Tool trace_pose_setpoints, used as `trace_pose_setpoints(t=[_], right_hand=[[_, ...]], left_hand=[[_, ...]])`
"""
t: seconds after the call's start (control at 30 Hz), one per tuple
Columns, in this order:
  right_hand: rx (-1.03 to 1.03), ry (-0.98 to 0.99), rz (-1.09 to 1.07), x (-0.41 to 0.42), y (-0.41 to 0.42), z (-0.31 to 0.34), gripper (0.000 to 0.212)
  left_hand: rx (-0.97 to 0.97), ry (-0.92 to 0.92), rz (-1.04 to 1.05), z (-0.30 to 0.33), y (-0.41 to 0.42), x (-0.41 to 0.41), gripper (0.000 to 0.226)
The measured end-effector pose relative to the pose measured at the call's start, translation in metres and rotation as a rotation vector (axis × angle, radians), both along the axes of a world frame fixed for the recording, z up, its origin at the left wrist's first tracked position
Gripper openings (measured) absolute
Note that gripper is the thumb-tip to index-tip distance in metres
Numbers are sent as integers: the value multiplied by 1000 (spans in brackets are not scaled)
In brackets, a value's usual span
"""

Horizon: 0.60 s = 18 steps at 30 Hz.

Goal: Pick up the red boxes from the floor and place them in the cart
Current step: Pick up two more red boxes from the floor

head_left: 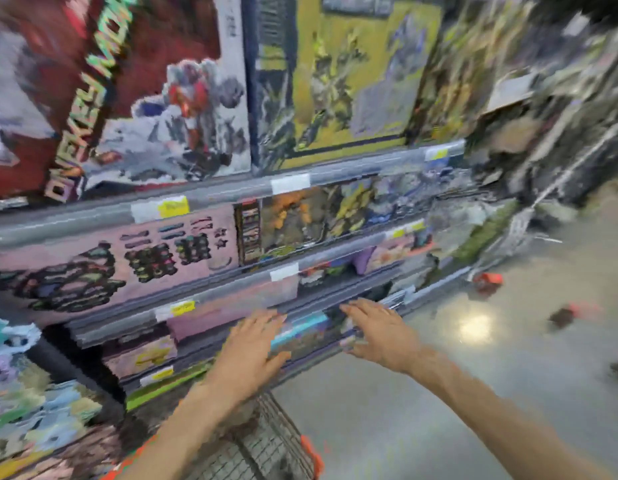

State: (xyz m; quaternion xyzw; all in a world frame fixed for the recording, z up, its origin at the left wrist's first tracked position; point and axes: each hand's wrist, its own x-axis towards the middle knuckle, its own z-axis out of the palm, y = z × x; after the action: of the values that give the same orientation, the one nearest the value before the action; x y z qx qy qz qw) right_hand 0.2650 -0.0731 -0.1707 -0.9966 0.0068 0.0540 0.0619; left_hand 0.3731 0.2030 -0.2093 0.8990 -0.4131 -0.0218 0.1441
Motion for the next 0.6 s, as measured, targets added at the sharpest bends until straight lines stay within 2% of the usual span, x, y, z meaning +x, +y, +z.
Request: trace_pose_setpoints(t=[0.13, 0.27, 0.4, 0.6], right_hand=[[-62, -79, -209, -76, -102, 76, 83], [-126, -133, -389, -154, -204, 136, 79], [-162, -182, -580, -235, -305, 172, 80], [-187, -187, -738, -339, -438, 206, 84]], left_hand=[[-86, -79, -231, 74, -122, -21, 75], [-89, -183, -427, 137, -256, -48, 74], [-79, -248, -576, 179, -395, -84, 83], [-115, -266, -734, 228, -583, -166, 97]])
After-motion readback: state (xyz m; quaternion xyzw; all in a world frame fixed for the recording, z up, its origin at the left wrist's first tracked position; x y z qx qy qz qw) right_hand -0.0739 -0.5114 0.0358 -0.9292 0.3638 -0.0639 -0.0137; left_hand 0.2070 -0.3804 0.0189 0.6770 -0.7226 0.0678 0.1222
